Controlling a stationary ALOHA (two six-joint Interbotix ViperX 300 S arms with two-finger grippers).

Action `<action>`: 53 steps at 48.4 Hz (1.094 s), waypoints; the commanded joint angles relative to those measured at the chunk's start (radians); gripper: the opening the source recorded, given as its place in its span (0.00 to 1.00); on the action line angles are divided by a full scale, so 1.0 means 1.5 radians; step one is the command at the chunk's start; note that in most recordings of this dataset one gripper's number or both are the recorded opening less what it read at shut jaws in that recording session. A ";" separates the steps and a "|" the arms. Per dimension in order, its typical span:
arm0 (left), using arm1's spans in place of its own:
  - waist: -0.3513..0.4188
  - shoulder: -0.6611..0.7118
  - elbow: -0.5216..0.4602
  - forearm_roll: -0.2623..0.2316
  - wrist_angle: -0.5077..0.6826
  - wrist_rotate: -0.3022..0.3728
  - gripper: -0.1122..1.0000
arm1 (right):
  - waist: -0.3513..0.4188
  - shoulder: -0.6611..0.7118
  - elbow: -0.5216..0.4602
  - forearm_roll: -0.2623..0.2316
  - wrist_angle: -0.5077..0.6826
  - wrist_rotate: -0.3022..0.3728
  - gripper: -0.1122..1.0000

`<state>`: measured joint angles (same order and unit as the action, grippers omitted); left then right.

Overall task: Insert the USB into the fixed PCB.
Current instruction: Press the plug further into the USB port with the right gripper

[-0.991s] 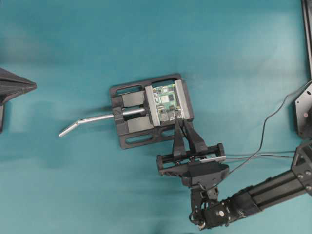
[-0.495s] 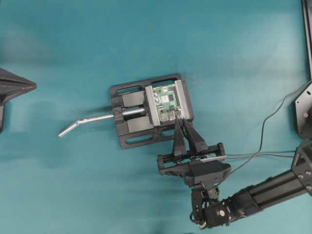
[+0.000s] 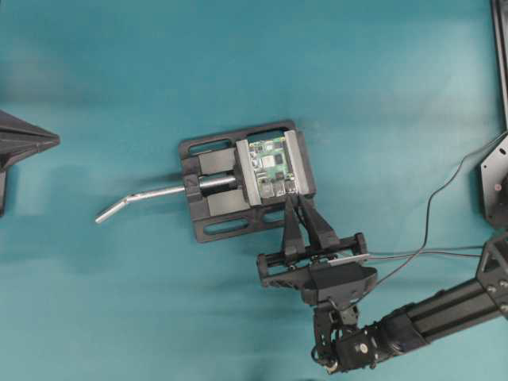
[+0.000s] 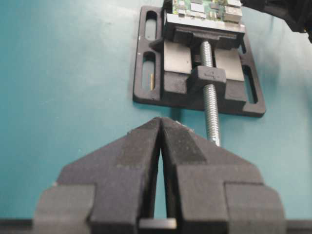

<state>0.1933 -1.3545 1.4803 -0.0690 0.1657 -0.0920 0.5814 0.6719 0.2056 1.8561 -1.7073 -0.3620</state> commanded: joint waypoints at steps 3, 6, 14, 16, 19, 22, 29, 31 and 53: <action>0.002 0.005 -0.018 0.002 -0.003 -0.004 0.10 | 0.006 -0.036 -0.005 -0.004 0.002 -0.006 0.27; 0.002 0.005 -0.017 0.002 -0.003 -0.004 0.10 | 0.007 -0.036 -0.005 -0.004 0.005 -0.007 0.27; 0.002 0.005 -0.017 0.002 -0.003 -0.004 0.10 | 0.008 -0.037 -0.005 -0.005 0.015 -0.015 0.27; 0.002 0.005 -0.018 0.002 -0.003 -0.004 0.10 | 0.008 -0.040 -0.005 -0.005 0.016 -0.020 0.27; 0.002 0.005 -0.018 0.003 -0.003 -0.004 0.10 | 0.009 -0.041 -0.005 -0.005 0.018 -0.027 0.27; 0.002 0.005 -0.018 0.003 -0.003 -0.004 0.10 | 0.009 -0.041 -0.005 -0.006 0.022 -0.028 0.27; 0.002 0.005 -0.018 0.002 -0.003 -0.004 0.10 | 0.010 -0.041 -0.003 -0.010 0.035 -0.028 0.27; 0.002 0.005 -0.018 0.002 -0.003 -0.004 0.10 | 0.013 -0.041 -0.003 -0.011 0.035 -0.027 0.27; 0.002 0.005 -0.018 0.003 -0.003 -0.004 0.10 | 0.015 -0.050 -0.001 -0.010 0.037 -0.030 0.27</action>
<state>0.1933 -1.3545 1.4803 -0.0675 0.1657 -0.0936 0.5844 0.6550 0.2102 1.8561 -1.6644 -0.4034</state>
